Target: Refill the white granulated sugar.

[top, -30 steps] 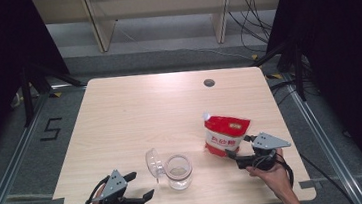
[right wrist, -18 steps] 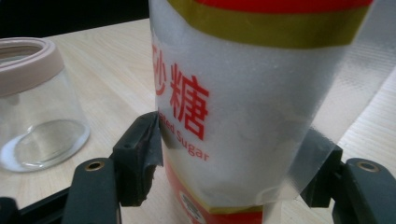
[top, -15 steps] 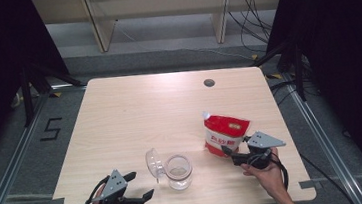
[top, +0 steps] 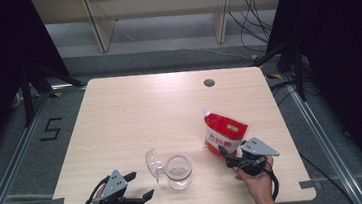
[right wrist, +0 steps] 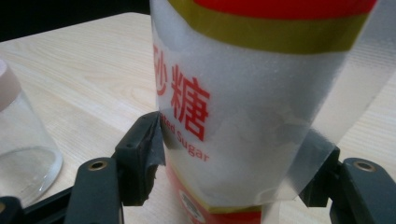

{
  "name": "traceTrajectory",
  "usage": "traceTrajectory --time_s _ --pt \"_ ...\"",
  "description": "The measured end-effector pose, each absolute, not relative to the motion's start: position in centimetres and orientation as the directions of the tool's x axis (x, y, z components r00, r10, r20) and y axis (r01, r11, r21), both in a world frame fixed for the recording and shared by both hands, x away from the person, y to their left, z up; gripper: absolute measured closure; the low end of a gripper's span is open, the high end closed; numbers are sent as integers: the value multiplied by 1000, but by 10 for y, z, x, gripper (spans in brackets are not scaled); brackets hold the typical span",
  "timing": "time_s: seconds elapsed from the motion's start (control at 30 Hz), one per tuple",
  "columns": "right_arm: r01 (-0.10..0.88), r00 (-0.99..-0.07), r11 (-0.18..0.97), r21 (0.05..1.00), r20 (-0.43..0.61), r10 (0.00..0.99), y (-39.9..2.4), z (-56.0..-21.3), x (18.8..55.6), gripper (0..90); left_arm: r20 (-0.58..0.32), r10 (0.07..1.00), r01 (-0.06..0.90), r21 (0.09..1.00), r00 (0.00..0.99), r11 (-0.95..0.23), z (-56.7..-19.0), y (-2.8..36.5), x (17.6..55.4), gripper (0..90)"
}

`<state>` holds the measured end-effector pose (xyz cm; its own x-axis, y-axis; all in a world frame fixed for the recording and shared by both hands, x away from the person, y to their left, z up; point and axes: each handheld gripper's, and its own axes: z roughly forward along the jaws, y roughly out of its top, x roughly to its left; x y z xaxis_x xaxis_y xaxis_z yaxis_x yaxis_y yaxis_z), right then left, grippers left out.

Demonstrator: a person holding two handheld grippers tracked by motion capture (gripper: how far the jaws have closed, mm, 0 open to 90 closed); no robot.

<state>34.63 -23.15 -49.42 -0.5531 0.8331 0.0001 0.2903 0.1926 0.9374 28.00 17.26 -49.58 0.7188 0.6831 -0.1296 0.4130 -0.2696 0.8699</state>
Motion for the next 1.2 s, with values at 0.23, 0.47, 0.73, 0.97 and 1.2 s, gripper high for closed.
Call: traceTrajectory --time_s 0.23,0.47,0.73,0.97,1.2 --pt "275 -617 207 939 7 787 -235 -498 353 302 -111 672 397 871 732 -290 -496 173 280 156" --pt "227 -636 232 946 -36 771 -233 -501 357 312 -123 677 411 867 725 -283 -496 172 279 156" --pt "195 -654 227 954 -46 755 -232 -505 364 306 -138 678 419 867 722 -271 -496 171 278 156" --pt "189 -670 219 957 -37 741 -232 -507 368 285 -125 676 410 868 726 -280 -495 172 279 156" --pt "167 -670 228 959 -60 740 -230 -512 372 249 -136 683 424 863 718 -275 -495 172 278 156"
